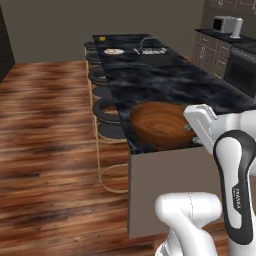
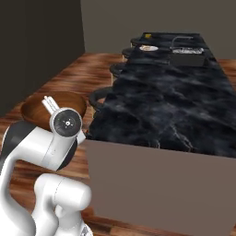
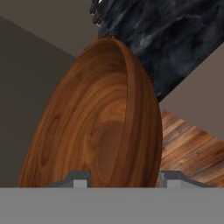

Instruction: Take the smaller bowl and place it next to the appetizer plate on the dining counter , and place the larger bowl next to the plate with cooked food.

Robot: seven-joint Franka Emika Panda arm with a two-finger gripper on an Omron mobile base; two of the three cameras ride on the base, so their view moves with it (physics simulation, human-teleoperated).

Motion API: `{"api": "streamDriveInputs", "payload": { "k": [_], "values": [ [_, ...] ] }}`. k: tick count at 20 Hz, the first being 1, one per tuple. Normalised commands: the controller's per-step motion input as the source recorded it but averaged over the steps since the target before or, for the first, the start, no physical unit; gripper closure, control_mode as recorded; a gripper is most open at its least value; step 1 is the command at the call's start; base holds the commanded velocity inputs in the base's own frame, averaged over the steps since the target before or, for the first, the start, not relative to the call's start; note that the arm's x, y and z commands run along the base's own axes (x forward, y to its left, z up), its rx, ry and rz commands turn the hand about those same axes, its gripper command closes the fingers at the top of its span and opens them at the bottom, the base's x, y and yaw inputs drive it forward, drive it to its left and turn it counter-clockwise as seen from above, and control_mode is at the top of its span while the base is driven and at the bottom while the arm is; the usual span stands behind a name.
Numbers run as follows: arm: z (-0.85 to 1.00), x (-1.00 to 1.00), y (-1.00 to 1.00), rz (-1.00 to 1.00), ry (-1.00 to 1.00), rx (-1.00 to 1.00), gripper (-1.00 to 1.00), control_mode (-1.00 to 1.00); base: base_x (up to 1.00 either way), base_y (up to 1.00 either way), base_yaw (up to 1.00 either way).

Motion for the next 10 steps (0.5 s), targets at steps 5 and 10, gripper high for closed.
{"api": "streamDriveInputs", "payload": {
  "k": [5,10],
  "values": [
    [0.0,0.0,0.0,0.0,0.0,0.0,1.0,1.0,0.17,1.0,-0.07],
    [0.0,0.0,0.0,0.0,0.0,0.0,1.0,1.0,0.64,1.0,-0.12]
  ]
}}
